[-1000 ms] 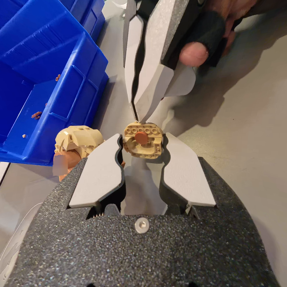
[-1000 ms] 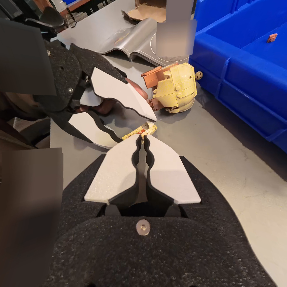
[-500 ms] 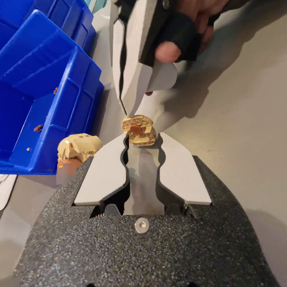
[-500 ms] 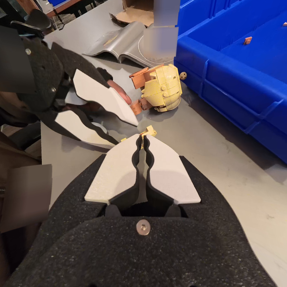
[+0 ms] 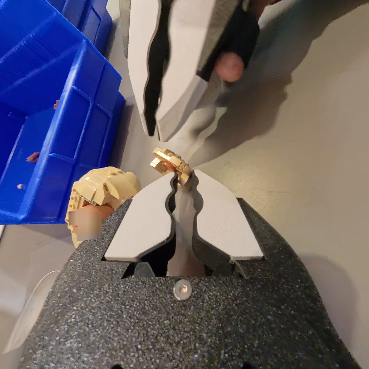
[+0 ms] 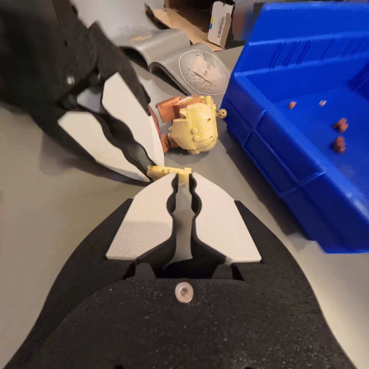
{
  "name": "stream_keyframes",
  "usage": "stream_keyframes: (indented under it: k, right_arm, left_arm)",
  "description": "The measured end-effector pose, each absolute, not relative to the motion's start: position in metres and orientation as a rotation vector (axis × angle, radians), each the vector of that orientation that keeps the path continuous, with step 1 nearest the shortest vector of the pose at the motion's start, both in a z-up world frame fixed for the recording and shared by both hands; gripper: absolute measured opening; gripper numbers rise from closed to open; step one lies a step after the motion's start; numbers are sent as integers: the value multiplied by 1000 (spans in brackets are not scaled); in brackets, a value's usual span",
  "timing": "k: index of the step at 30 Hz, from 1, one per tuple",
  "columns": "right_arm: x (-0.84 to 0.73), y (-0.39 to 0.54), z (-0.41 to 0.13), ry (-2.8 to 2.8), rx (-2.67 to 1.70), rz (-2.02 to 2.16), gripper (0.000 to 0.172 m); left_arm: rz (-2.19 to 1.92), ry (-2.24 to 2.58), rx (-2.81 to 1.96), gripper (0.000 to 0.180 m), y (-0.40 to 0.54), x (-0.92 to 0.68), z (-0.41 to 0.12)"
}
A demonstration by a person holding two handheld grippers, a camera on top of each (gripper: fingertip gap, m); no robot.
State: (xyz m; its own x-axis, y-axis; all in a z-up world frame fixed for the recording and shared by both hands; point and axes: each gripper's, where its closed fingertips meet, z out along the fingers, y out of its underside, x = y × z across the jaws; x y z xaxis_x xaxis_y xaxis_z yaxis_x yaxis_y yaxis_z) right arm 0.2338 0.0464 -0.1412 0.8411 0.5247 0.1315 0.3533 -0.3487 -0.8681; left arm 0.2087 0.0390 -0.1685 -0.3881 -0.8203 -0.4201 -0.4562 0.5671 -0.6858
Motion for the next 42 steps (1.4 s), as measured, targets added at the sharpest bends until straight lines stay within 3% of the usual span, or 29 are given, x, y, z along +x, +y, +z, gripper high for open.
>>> stream_keyframes:
  k: [5,12,18,24,37,42]
  right_arm:
    - [231,37,-147,-1003,-1854,-22,36]
    - [213,38,-148,-1424,-1718,-255,42]
    - [216,50,-164,-1558,-1747,-315,23]
    - [217,48,-167,-1320,-1803,10,7]
    - [205,31,-138,-1103,-1743,523,6]
    - [199,30,-136,-1087,-1756,583,6]
  left_arm:
    - [-817,2058,-1084,12,34,205,-161]
    - [-723,2164,-944,11,30,197,-166]
    - [-780,2127,-933,11,31,196,-158]
    - [-850,1979,-1038,20,49,201,-143]
    - [-1006,1908,-1079,38,47,207,-136]
    - [-1189,1893,-1055,28,33,207,-128]
